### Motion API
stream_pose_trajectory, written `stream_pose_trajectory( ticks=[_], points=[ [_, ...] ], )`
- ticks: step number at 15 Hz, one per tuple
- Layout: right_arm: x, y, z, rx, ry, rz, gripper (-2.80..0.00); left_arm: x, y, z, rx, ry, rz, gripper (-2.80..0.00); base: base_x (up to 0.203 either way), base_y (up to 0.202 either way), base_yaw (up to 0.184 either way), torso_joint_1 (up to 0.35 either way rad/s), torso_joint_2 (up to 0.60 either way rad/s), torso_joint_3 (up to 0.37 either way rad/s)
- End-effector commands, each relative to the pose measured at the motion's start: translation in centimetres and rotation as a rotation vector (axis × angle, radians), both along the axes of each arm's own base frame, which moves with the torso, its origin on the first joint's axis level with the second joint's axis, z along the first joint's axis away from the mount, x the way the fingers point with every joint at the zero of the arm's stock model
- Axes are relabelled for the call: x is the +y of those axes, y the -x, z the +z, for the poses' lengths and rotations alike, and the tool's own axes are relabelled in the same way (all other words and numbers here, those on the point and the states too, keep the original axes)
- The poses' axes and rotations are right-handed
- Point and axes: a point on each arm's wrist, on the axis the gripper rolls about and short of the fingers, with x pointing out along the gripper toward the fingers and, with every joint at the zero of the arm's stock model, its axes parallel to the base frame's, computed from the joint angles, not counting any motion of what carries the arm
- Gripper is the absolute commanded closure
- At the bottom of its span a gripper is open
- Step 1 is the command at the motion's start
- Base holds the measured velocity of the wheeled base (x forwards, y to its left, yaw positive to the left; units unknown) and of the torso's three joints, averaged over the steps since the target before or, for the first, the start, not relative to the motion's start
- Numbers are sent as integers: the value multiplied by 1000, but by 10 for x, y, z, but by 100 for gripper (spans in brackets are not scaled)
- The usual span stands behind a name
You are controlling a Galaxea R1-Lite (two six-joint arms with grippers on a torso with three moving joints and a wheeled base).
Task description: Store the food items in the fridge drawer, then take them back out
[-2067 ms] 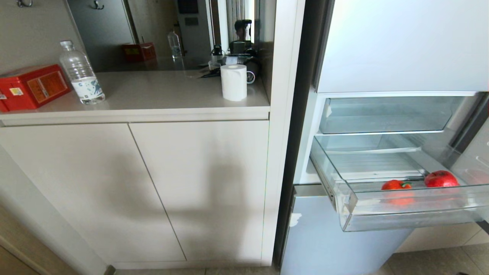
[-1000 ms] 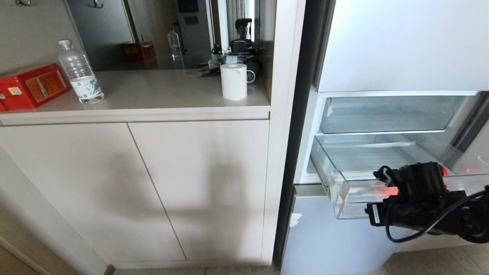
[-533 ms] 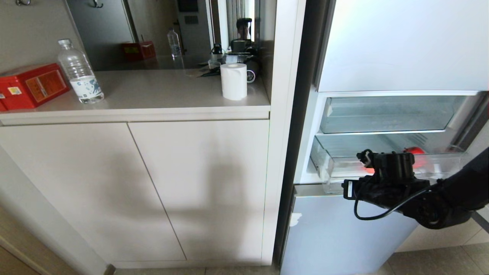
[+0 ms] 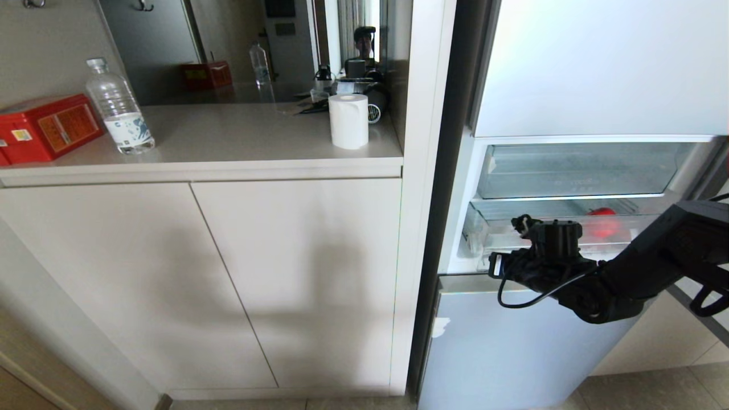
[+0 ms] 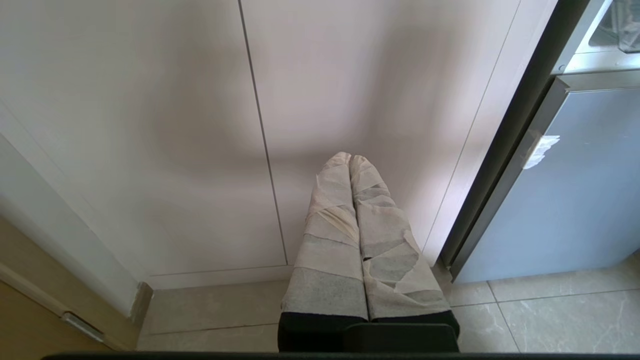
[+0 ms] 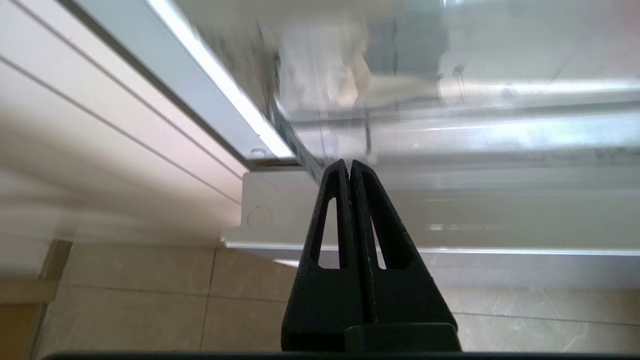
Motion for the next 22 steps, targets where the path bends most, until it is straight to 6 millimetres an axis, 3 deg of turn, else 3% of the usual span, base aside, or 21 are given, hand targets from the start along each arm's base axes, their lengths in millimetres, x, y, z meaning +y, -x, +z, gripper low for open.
stream_pose_trajectory(
  ticks=[1,11,22],
  points=[
    [2,-10,-8,-7,-4,1,0,0,0,0,0,-1,0,0,0,0,0,0,0,0],
    [7,-38,-15,-75,-25,-24,0,0,0,0,2,-1,-1,0,0,0,0,0,0,0],
    [15,-54,-18,-159,-50,-88,0,0,0,0,2,0,-1,0,0,0,0,0,0,0]
  ],
)
